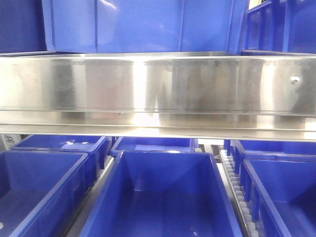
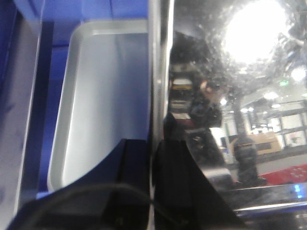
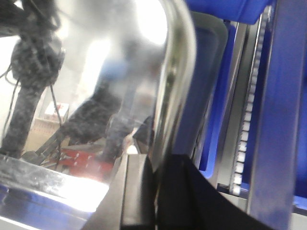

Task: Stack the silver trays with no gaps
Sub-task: 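Move the held tray with both grippers over the larger silver tray, then lower the tray into the larger tray and open both grippers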

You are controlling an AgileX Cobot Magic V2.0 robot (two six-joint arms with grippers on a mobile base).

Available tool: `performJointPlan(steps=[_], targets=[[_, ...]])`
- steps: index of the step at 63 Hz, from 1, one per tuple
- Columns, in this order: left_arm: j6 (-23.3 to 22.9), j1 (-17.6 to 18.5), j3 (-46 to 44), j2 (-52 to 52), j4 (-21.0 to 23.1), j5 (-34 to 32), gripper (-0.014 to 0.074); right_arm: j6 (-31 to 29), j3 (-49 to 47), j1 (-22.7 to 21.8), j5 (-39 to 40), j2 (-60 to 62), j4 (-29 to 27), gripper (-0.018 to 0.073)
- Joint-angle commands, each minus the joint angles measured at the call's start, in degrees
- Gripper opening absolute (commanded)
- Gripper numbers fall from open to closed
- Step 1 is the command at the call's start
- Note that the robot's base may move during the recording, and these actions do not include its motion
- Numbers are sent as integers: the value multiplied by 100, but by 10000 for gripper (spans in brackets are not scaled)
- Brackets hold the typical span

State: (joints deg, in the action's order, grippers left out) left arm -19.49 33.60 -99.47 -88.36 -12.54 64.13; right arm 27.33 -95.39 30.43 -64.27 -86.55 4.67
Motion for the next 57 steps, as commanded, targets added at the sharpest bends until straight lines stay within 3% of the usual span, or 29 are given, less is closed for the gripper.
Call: performJointPlan(steps=[1,17,30,36,43,50,57], targets=[[-10,-111,-206,-31,237,-780,-48,-79,-220,-128,613,-39,-332,56],[-10,-541,-206,-633,685,-774,-48,-116,-220,-264,936,-730,-371,56],[-10,-635,-206,-958,674,-774,-47,-116,-220,-270,1112,-1104,-371,61],[-10,-635,-206,-1012,684,-774,-15,-116,-220,-269,1090,-1174,-371,139],[46,-635,-206,-1022,671,-774,129,-116,-220,-269,1070,-1173,-349,374],[46,-635,-206,-1022,615,-774,351,-116,-220,-271,1084,-1161,-322,618],[46,-635,-216,-1022,593,-774,530,-116,-220,-271,1063,-1155,-284,631]])
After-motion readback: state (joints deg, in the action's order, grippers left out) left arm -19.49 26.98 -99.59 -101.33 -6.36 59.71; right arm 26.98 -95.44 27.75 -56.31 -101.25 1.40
